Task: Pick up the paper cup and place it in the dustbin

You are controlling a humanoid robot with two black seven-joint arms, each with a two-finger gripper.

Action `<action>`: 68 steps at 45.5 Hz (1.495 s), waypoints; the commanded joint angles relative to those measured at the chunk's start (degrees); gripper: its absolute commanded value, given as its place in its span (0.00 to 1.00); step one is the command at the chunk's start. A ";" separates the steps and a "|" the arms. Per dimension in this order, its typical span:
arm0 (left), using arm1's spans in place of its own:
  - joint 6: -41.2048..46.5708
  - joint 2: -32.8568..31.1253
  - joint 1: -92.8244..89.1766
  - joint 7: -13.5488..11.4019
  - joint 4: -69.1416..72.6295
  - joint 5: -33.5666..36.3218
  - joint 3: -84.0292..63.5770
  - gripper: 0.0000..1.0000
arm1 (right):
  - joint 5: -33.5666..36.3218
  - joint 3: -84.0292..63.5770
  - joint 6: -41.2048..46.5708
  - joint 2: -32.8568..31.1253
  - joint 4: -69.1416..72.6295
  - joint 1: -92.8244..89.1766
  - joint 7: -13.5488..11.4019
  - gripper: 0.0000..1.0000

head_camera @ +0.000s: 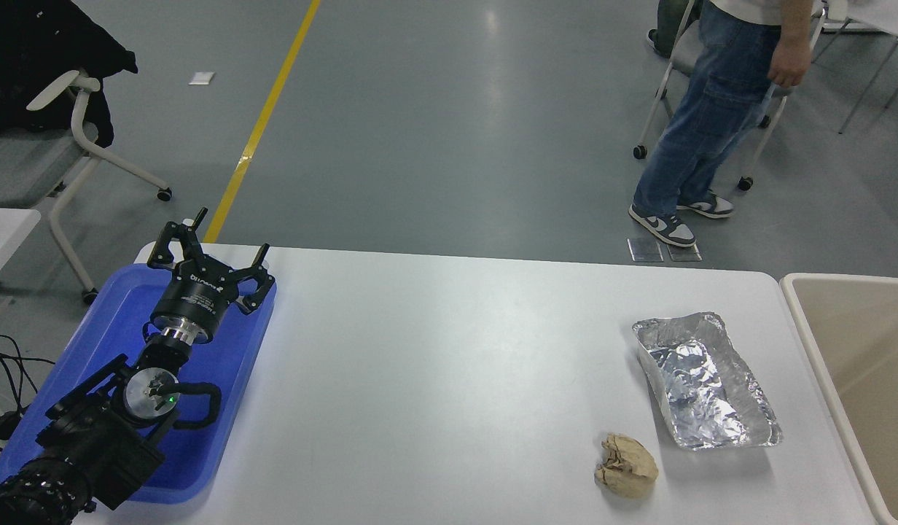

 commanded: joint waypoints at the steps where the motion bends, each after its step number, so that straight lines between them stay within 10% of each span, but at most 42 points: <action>1: -0.01 0.00 0.00 0.00 0.00 0.03 0.00 1.00 | -0.18 1.18 0.15 -7.10 13.00 5.13 -0.20 1.00; 28: -0.01 0.00 0.00 0.00 0.00 0.03 0.00 1.00 | -4.57 -35.20 10.60 -13.70 40.88 37.56 -0.21 1.00; 68: -0.01 0.00 0.00 0.00 0.00 0.03 0.00 1.00 | -4.92 -59.47 48.14 16.26 47.83 69.30 -0.21 1.00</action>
